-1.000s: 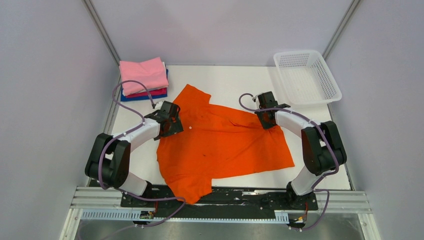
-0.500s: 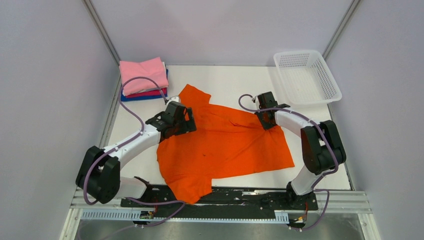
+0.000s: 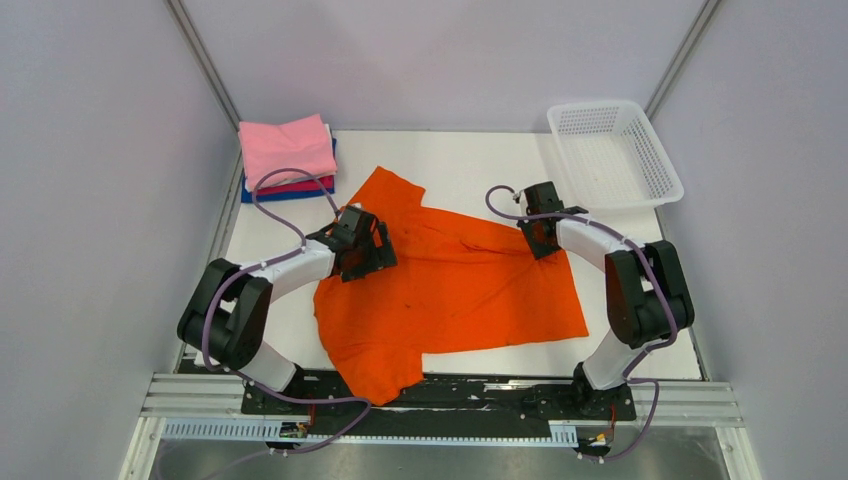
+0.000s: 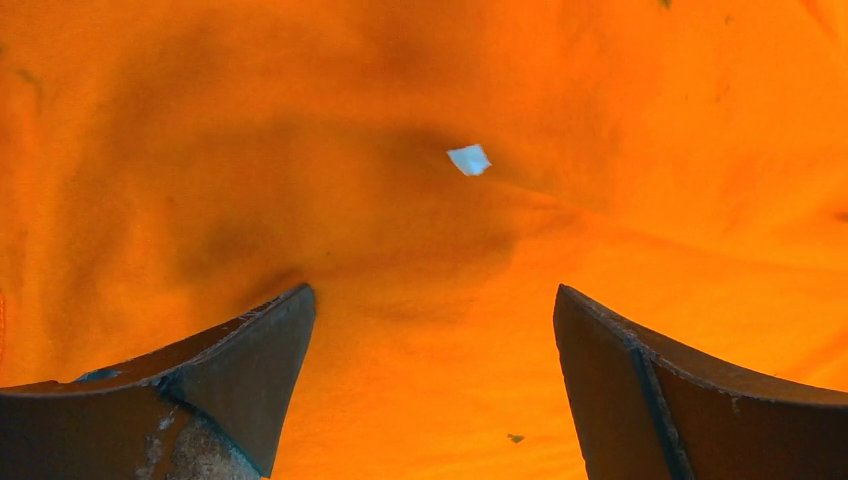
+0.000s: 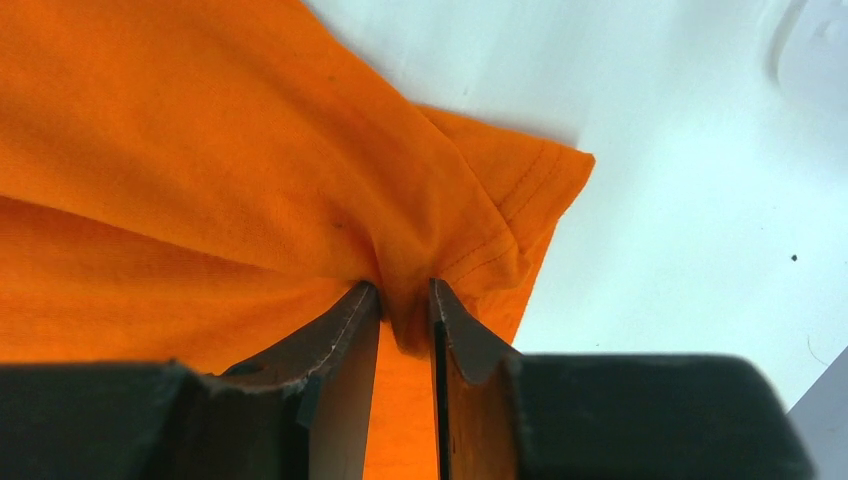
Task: Fold and stack the t-shirts
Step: Flatten out the tshirt
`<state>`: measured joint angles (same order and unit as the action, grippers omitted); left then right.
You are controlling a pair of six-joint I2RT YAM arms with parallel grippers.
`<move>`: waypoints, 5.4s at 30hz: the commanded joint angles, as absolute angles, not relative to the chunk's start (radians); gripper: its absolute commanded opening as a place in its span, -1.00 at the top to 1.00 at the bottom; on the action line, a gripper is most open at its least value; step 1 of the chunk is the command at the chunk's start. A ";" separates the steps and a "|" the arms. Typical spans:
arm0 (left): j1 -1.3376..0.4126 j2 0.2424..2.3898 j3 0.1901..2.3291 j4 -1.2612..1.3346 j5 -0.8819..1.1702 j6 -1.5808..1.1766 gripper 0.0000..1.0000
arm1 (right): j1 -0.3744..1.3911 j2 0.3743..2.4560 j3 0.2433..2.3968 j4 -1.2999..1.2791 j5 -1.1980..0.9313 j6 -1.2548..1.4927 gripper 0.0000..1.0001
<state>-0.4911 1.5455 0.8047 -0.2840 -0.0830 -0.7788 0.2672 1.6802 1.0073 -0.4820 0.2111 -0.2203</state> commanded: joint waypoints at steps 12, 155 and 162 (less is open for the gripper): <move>-0.398 1.710 0.818 -0.448 -0.088 -0.782 -1.00 | 0.213 1.615 0.985 -0.525 0.218 -0.241 0.36; -0.255 2.076 1.621 -0.557 -0.067 -0.573 -1.00 | 0.239 1.981 1.488 -0.353 0.119 0.417 -1.00; -0.229 2.240 1.772 -0.623 -0.071 -0.561 -1.00 | 0.209 2.111 1.559 -0.353 0.092 0.445 -1.00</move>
<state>-0.2394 2.1624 1.6833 -0.5785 -0.0704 -0.5785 0.2268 2.0747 1.4956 -0.3824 0.0933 0.4347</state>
